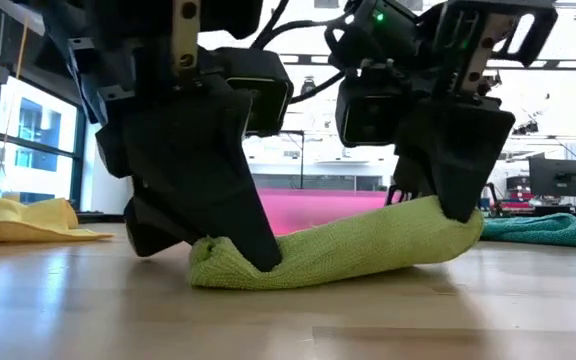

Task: Roll microfiber towels into tight, uniform cylinder then place into a basket
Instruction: Roll the light green microfiber cloth

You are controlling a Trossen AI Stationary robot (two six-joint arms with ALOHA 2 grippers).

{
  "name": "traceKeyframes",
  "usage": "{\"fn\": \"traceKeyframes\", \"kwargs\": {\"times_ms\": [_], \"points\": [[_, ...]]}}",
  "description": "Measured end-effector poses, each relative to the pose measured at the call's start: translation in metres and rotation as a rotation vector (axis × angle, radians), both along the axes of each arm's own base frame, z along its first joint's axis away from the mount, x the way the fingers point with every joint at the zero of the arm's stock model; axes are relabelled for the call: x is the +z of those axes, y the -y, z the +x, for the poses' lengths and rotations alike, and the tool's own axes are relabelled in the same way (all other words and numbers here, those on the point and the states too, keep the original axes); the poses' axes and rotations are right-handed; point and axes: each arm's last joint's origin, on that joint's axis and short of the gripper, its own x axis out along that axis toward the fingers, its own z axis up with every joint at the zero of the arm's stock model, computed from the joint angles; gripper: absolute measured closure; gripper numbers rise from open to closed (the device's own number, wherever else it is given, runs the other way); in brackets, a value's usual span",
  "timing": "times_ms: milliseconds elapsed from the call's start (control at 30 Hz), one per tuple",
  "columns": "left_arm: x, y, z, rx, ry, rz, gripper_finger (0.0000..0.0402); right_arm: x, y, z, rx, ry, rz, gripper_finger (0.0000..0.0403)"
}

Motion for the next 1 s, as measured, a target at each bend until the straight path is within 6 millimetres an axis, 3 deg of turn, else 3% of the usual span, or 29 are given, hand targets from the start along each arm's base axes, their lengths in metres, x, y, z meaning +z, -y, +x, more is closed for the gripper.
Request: {"fn": "traceKeyframes", "kwargs": {"times_ms": [500, 800, 1000], "points": [[0.024, -0.013, -0.001, 0.107, -0.018, -0.085, 0.0383, -0.008, 0.008, 0.005, -0.206, -0.139, 0.005, 0.0402], [0.015, -0.022, -0.012, 0.261, -0.169, 0.0, 0.0383, -0.017, 0.008, 0.008, -0.215, -0.134, -0.009, 0.0402], [0.015, -0.023, -0.014, 0.273, -0.185, 0.015, 0.0383, -0.016, 0.008, 0.01, -0.211, -0.089, -0.027, 0.0402]]}}
